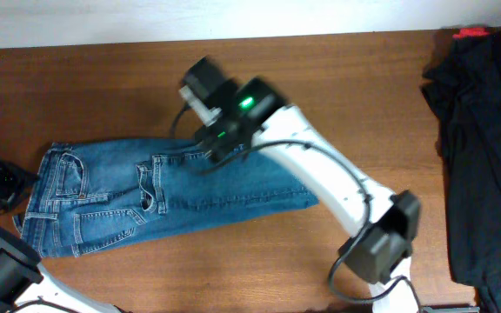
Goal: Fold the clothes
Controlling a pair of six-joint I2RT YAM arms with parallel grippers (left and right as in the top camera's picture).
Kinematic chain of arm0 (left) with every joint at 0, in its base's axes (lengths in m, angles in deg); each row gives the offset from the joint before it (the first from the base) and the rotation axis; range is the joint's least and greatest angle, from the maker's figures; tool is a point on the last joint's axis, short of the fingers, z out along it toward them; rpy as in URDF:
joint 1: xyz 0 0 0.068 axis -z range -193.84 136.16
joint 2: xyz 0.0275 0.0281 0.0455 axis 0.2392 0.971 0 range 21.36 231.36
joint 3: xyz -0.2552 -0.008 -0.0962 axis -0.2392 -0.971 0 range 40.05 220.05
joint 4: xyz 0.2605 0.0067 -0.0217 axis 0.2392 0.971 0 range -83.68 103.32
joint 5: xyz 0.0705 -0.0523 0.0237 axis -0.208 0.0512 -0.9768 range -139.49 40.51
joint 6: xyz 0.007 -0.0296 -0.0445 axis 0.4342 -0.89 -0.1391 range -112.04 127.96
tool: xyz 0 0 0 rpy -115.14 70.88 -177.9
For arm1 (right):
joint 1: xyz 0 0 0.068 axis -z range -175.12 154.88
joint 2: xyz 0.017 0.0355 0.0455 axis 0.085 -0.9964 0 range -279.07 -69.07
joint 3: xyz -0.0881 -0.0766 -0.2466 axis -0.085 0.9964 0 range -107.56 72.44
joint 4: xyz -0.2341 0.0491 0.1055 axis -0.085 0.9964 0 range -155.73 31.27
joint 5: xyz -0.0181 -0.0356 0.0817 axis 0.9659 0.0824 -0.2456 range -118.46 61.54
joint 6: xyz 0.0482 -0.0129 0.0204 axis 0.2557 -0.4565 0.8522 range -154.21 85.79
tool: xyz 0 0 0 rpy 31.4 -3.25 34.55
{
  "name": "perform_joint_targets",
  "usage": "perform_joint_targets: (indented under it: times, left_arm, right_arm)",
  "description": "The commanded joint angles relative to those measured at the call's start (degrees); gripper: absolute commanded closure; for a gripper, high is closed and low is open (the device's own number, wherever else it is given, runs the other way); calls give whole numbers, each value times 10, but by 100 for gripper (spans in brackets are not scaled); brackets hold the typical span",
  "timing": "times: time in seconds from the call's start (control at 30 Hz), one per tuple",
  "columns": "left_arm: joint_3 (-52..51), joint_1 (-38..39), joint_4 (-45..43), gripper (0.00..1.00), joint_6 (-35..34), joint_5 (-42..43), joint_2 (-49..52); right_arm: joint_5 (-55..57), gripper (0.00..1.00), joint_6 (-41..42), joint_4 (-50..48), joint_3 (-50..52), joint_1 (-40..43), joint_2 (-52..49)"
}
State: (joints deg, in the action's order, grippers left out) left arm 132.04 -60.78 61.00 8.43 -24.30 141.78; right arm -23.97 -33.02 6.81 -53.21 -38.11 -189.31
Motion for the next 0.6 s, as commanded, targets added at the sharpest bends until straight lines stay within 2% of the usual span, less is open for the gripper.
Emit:
perform_joint_targets:
  times: [0.0, 0.13, 0.23, 0.27, 0.37, 0.47, 0.53, 0.57]
  left_arm:
    - [-1, 2, 8, 53, -12, -117, -14]
    - [-1, 1, 24, 50, -50, -170, -14]
    - [-1, 1, 34, 45, -56, -176, -14]
    - [-1, 1, 40, 35, -56, -175, -14]
    - [-1, 1, 54, 15, -56, -168, -14]
    - [-1, 1, 60, 13, -56, -169, -14]
    - [-1, 1, 56, 3, -55, -165, -14]
    - [-1, 1, 53, 2, -49, -153, -14]
  right_arm:
    - [2, 18, 18, 43, -10, 58, 20]
    - [2, 17, 23, 56, -10, 90, 20]
    - [2, 18, 23, 61, -10, 105, 20]
    - [2, 18, 23, 62, -10, 108, 20]
    - [2, 17, 23, 62, -10, 109, 20]
    - [2, 18, 23, 62, -10, 108, 19]
    - [3, 17, 23, 62, -10, 108, 18]
    - [3, 17, 23, 62, -10, 108, 18]
